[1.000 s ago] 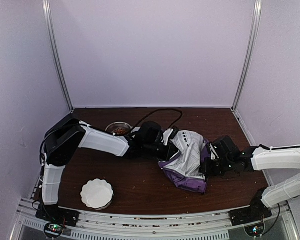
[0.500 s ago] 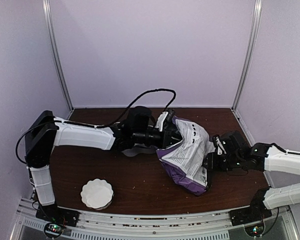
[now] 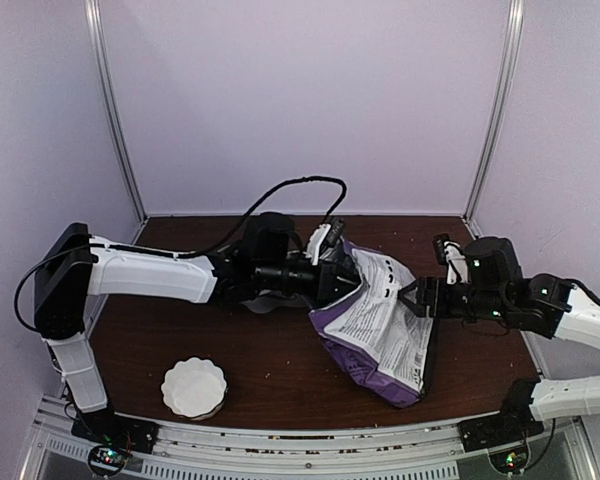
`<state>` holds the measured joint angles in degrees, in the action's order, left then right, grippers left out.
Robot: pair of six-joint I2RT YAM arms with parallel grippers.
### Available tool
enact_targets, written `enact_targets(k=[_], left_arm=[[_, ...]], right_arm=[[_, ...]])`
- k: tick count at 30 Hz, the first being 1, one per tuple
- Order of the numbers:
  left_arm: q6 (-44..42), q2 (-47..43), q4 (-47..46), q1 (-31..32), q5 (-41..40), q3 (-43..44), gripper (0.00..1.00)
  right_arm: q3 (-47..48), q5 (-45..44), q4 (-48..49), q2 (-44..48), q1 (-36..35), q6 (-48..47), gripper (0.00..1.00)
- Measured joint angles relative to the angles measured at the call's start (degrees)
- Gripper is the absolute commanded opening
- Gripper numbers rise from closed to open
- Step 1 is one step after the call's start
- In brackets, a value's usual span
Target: Serve the pet food
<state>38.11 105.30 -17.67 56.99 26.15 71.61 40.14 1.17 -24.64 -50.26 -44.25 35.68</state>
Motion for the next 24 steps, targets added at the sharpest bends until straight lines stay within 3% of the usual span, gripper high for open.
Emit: enact_targets(k=[10,18,24], left_arm=[[0.0,-0.9,0.8,0.3,0.5,0.0,0.00],[-0.1,-1.8,2.3,0.4,0.7,0.0,0.00],[-0.4,-2.3,3.0,0.4,0.5,0.0,0.00]], right_arm=[[12.2,-0.7,4.5,-7.1,-8.1,-5.4,0.72],[16.7,-2.4,4.9,-15.0,-12.3,-9.5,0.72],[18.7,-4.5,4.3,-18.2,-13.9,-10.4,0.59]])
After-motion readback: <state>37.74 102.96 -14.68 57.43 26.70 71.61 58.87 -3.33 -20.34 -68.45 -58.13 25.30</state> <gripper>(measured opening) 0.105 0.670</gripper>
